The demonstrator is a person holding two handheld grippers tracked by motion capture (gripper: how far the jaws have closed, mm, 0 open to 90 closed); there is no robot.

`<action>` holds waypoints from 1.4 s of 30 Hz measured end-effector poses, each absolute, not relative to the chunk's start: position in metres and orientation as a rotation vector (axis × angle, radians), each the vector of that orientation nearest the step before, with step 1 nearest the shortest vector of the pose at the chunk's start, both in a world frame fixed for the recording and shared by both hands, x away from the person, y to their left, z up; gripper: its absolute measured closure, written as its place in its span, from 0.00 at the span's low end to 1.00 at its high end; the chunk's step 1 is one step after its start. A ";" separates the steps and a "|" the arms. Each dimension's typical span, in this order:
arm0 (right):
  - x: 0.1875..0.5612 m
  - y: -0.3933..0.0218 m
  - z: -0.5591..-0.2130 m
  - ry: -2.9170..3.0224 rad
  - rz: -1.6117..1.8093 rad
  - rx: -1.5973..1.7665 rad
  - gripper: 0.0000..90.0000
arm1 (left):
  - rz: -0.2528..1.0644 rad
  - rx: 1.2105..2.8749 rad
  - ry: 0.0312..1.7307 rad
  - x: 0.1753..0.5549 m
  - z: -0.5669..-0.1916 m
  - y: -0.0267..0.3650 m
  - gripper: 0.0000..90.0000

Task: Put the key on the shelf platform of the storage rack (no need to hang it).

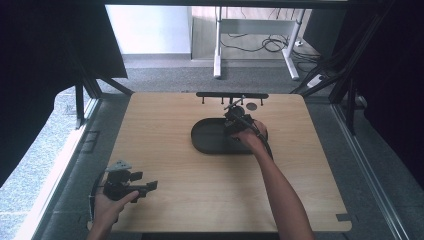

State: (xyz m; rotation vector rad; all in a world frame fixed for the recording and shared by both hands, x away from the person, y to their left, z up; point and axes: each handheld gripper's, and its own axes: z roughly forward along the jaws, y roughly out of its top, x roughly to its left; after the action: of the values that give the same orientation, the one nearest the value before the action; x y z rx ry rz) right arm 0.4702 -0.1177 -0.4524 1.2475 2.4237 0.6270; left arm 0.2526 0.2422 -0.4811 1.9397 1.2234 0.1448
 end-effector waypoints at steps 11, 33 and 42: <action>0.470 -0.121 -0.473 2.425 0.613 1.269 0.55 | 0.139 1.947 1.223 0.253 -0.482 0.241 0.25; 0.478 -0.136 -0.503 2.462 0.537 1.316 0.55 | 0.139 1.952 1.225 0.253 -0.482 0.242 0.25; 0.480 -0.141 -0.510 2.456 0.530 1.362 0.52 | 0.140 1.949 1.226 0.253 -0.482 0.243 0.25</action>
State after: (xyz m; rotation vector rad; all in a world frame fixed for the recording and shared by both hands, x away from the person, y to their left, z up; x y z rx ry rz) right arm 0.4804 -0.1406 -0.5097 1.3615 2.4559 0.5300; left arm 0.2532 0.2432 -0.4819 1.9489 1.2264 0.1398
